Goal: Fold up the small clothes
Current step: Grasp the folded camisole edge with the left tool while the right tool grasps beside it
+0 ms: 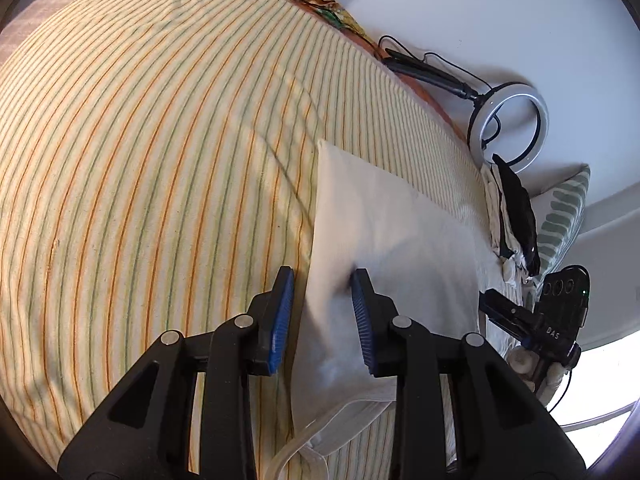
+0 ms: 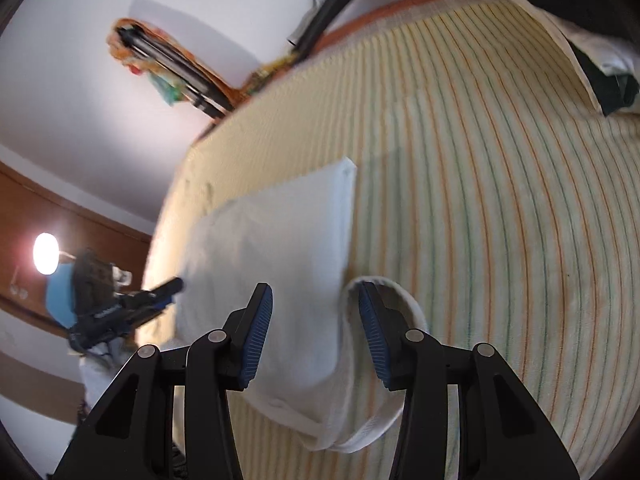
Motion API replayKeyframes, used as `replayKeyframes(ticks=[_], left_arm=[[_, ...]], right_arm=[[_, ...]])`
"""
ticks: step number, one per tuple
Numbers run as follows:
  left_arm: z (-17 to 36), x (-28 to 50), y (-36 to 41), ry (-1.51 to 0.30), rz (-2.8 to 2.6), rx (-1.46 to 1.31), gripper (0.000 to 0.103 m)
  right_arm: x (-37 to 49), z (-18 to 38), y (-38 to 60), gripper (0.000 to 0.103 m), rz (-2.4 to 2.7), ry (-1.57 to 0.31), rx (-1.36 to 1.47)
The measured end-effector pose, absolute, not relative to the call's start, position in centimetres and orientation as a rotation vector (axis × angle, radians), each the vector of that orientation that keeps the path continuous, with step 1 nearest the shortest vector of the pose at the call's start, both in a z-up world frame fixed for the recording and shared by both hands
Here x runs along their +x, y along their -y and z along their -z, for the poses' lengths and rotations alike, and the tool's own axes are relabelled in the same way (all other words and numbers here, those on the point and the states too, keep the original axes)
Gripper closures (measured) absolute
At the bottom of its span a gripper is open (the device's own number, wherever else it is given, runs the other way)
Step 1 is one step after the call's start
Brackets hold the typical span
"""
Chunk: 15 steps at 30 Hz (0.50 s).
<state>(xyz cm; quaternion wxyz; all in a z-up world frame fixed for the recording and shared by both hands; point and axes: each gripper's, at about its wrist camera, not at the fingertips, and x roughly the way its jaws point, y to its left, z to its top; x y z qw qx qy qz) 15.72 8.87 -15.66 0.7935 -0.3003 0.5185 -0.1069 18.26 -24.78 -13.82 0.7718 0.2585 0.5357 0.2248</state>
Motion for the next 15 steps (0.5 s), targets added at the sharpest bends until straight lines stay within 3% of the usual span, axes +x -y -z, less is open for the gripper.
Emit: replayKeyframes(ticks=[7,13,15], left_arm=[[16.1,16.1,-8.9,-1.105,0.247,-0.702,0.074],[16.1,16.8,-8.2,-1.109,0.255,-0.692,0.074],[16.1,17.1,-8.0,-1.106,0.250,-0.682,0.079]], right_arm=[[18.8,14.4,24.8,0.059,-0.537,-1.169,0.618],[19.4,15.6,24.8,0.074,-0.572,-1.162,0.718],[19.6,15.9,24.6,0.081,-0.575,-1.153,0.742]])
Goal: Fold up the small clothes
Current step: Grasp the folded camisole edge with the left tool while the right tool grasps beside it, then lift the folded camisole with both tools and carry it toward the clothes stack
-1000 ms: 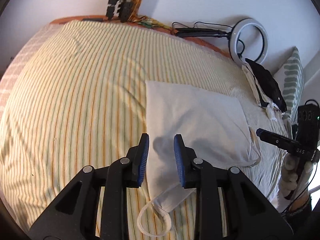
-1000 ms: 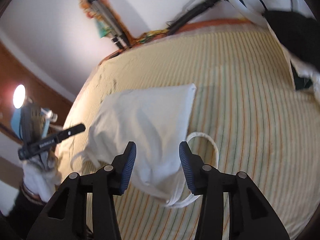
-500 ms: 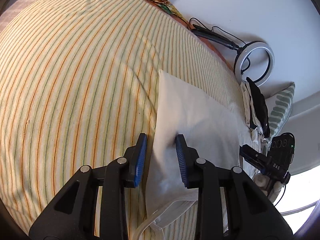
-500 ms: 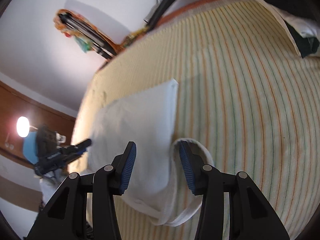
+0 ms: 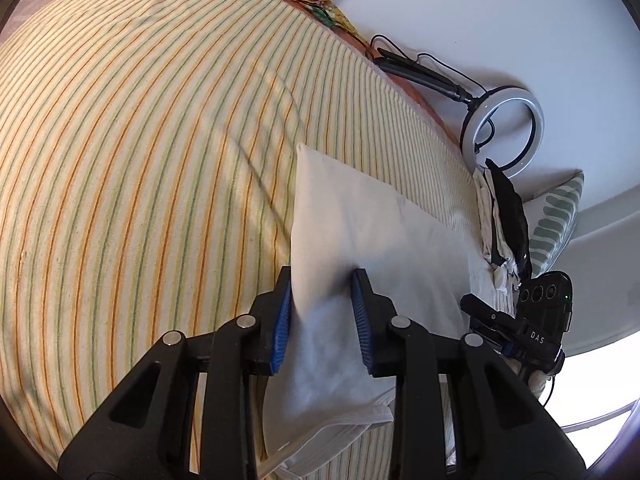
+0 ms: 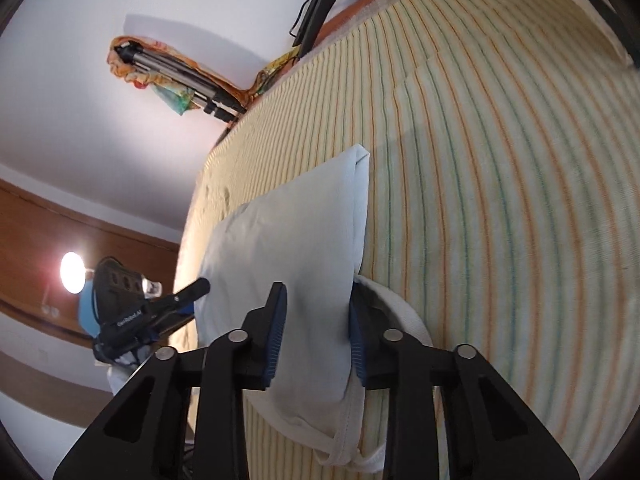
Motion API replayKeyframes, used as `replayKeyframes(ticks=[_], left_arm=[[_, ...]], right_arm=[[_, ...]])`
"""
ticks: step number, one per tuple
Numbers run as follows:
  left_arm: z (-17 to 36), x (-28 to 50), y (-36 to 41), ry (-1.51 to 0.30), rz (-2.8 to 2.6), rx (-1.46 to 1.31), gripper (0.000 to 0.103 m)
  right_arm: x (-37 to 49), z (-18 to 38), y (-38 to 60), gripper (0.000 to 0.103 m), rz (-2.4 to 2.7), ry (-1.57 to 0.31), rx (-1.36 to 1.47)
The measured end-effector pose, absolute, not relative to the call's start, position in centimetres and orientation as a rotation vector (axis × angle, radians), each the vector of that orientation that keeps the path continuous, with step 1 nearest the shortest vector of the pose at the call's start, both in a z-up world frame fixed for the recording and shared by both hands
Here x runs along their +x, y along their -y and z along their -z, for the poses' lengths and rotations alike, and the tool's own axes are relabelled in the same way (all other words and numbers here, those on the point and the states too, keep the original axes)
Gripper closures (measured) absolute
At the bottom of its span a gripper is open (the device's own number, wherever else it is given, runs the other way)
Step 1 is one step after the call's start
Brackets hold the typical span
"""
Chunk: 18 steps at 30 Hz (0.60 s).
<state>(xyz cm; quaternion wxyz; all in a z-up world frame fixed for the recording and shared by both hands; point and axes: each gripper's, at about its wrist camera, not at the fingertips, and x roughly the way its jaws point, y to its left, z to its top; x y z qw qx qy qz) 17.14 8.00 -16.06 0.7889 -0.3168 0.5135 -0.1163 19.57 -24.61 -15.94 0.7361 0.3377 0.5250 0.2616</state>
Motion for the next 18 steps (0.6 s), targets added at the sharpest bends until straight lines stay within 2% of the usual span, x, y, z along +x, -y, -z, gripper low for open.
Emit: replayKeyframes(ticks=[1,2,5,11,18], left_arm=[[16.1,17.3,-8.0,-1.105,0.247,-0.686,0.081],[16.2,17.3,-7.9,-1.105,0.245,-0.690,0.087],[16.0,17.3,-7.7,-1.093,0.235,-0.680,0.095],[12.7,16.7,-5.1,-1.016,0.203,-0.469,0.097],[10.2,16.0,-3.4,-0.951,0.206,-0.385,0.098]], right_arm=[[19.6,16.0,24.6,0.085,-0.570,-1.155,0.745],[19.6,16.1,24.6,0.090,-0.562,-1.158,0.746],[19.5,16.0,24.6,0.094,-0.553,-1.149,0.735],[19.0,13.3,23.1,0.095,-0.514,-1.102,0.577],[18.0,9.9,21.9,0.095,-0.498,-1.029,0.438]])
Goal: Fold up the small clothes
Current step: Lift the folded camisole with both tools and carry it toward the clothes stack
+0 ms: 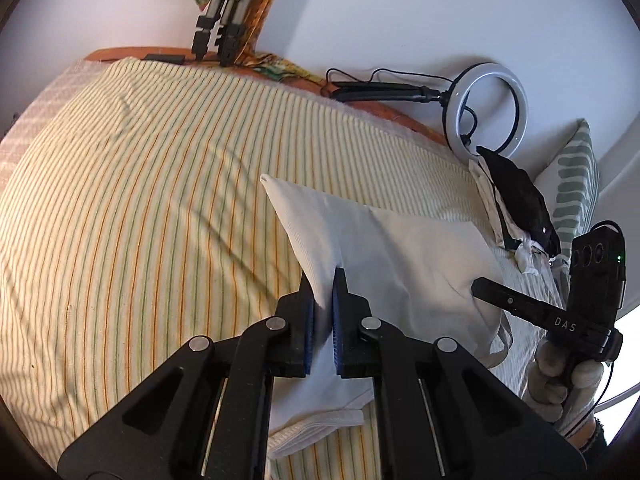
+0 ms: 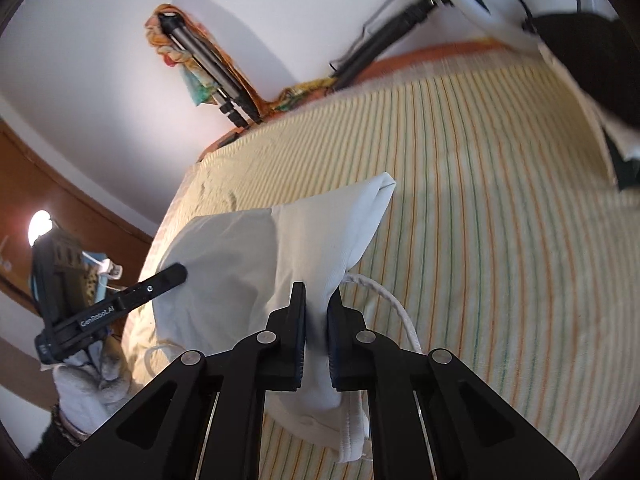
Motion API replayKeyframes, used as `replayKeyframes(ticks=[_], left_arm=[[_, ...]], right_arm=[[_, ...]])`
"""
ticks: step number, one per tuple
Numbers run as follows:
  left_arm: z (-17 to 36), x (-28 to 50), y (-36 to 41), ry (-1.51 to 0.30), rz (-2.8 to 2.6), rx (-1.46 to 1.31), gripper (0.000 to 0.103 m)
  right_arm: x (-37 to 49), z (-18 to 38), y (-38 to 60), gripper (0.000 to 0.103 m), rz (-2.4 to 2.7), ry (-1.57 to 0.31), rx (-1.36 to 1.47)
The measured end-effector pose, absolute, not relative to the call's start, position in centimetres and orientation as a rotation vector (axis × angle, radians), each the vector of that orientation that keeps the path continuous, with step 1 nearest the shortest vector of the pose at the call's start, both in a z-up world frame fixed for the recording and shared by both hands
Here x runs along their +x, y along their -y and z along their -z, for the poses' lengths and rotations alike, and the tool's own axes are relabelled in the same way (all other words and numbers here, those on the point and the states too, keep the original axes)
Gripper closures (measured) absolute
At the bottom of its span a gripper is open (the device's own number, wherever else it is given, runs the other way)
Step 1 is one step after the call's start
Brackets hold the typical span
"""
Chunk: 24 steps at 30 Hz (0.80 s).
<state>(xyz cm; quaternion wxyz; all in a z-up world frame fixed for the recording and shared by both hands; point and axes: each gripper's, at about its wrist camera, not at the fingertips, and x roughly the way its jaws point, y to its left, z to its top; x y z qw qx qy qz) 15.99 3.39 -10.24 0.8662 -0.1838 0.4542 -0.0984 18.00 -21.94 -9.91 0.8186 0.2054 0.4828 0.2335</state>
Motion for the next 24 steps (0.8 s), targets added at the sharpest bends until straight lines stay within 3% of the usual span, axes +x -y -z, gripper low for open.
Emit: replayKeyframes(ticks=[11,24], left_arm=[[7.3,16.2,0.2,-0.905,0.283,-0.356,0.098],[3.6,20.3,11.2,-0.840,0.423,-0.262,0.098]], right_arm=[[17.1,6.1,24.8,0.096,-0.440,-0.948,0.390],[17.2,2.8,34.7,0.096,-0.328,-0.884,0.335]])
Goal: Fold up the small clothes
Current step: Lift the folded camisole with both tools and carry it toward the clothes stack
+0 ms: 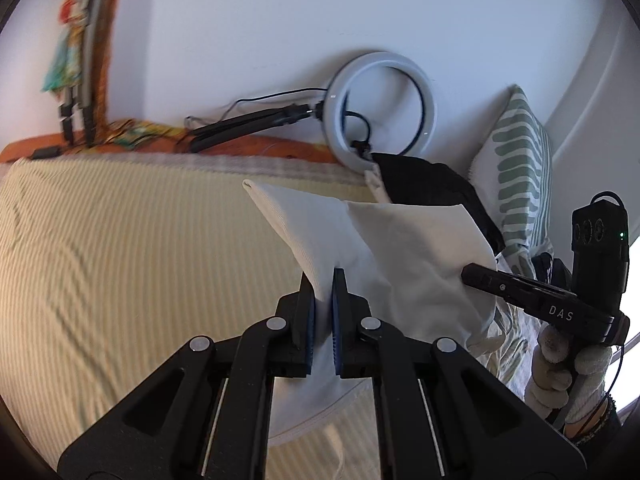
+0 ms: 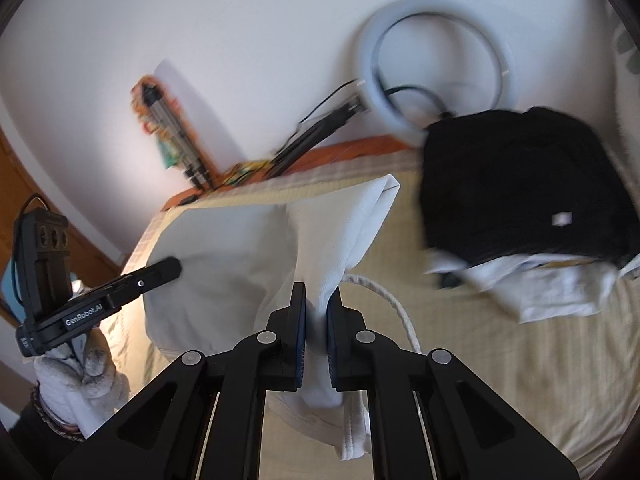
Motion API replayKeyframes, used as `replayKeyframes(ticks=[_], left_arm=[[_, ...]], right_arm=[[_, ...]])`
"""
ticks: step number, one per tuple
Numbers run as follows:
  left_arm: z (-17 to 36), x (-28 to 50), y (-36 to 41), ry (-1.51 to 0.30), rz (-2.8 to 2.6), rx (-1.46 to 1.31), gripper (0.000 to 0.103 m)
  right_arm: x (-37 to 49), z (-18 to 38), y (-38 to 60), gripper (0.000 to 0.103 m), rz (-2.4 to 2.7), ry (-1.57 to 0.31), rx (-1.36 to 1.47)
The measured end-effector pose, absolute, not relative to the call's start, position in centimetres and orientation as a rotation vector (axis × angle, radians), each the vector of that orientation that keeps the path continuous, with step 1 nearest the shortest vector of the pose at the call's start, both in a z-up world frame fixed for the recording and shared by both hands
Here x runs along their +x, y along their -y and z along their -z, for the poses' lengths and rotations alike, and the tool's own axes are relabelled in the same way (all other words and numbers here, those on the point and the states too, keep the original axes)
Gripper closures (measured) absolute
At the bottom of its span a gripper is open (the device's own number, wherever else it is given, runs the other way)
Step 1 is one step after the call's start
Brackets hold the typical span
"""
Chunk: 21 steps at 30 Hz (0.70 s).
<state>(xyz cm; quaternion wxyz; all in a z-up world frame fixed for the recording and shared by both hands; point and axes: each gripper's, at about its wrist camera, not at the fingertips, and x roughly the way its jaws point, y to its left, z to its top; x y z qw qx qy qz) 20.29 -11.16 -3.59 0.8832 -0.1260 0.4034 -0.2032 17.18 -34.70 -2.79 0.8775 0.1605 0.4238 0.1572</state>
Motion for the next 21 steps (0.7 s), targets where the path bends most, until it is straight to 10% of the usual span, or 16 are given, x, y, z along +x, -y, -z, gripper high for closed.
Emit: replayKeyframes(ticks=[21], left_arm=[[1.5,31.3,30.7,-0.746,0.551,-0.184,0.098]], right_arm=[[22.0,0.2,53.4,0.096,-0.074,-0.747,0.259]])
